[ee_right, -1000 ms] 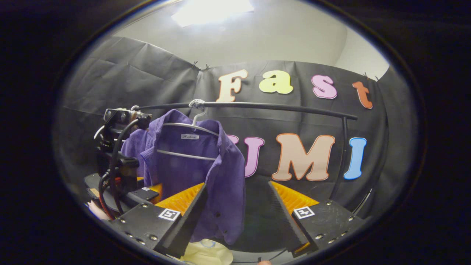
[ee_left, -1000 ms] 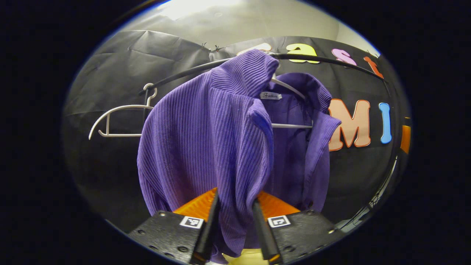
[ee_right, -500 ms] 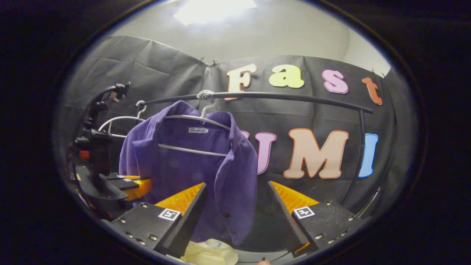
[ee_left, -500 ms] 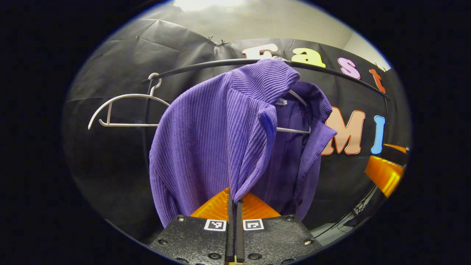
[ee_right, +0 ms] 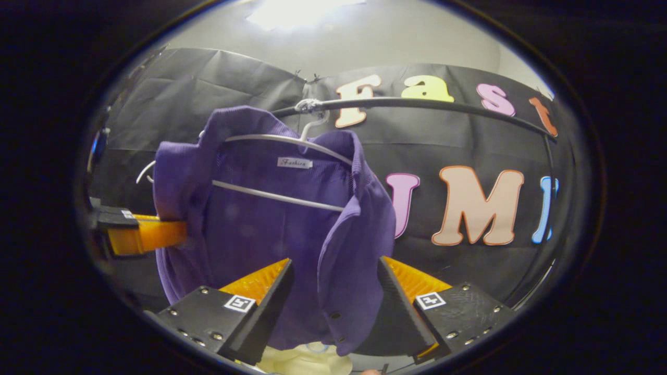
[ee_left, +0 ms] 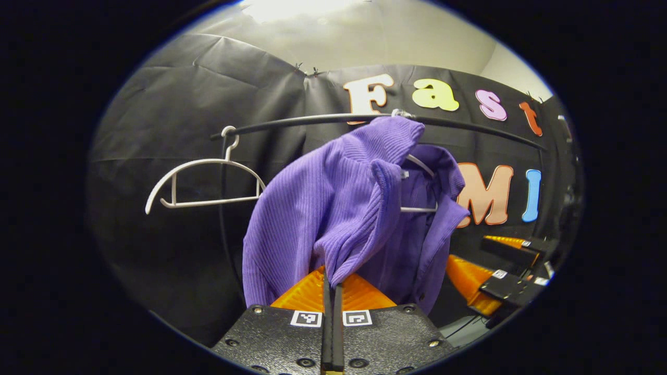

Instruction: Grasp the clothes on the hanger with both hands and then place them into the laundry hamper below.

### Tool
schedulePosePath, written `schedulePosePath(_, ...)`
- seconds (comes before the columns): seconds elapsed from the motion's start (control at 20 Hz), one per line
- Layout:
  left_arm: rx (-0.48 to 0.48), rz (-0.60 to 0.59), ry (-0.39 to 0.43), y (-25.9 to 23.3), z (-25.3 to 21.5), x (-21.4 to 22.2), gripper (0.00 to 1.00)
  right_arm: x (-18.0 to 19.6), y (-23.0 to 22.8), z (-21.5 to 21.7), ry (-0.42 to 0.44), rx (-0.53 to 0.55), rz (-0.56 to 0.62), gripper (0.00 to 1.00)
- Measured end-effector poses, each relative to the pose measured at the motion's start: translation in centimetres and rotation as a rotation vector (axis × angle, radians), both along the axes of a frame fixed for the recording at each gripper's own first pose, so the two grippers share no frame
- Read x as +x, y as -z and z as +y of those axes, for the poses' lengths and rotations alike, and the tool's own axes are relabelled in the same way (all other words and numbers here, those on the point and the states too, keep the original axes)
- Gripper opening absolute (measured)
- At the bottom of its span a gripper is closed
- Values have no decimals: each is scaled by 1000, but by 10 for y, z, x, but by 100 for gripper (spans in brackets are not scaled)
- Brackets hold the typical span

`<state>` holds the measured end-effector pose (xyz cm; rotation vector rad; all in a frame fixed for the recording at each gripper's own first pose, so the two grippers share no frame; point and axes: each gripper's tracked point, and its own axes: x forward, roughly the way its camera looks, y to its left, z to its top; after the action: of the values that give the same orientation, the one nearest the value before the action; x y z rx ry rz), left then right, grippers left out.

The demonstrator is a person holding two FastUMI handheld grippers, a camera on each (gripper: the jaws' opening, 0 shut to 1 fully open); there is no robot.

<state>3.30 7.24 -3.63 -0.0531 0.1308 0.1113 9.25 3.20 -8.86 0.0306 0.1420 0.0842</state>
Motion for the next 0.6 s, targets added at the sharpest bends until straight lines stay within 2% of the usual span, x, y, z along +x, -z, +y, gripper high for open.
schedulePosePath(0.2,-2,-44,-33,-24,15,-1,0,27,14,10,15,-1,15,94)
schedulePosePath(0.25,-5,-53,-41,-30,18,-1,0,33,20,12,24,-3,17,96)
schedulePosePath(0.4,-1,-84,-68,-45,30,-1,0,51,32,10,75,-16,30,94)
schedulePosePath(0.55,4,-111,-85,-58,39,-1,3,70,49,3,124,-31,50,96)
schedulePosePath(0.6,5,-118,-93,-61,42,-2,1,74,55,2,133,-34,60,94)
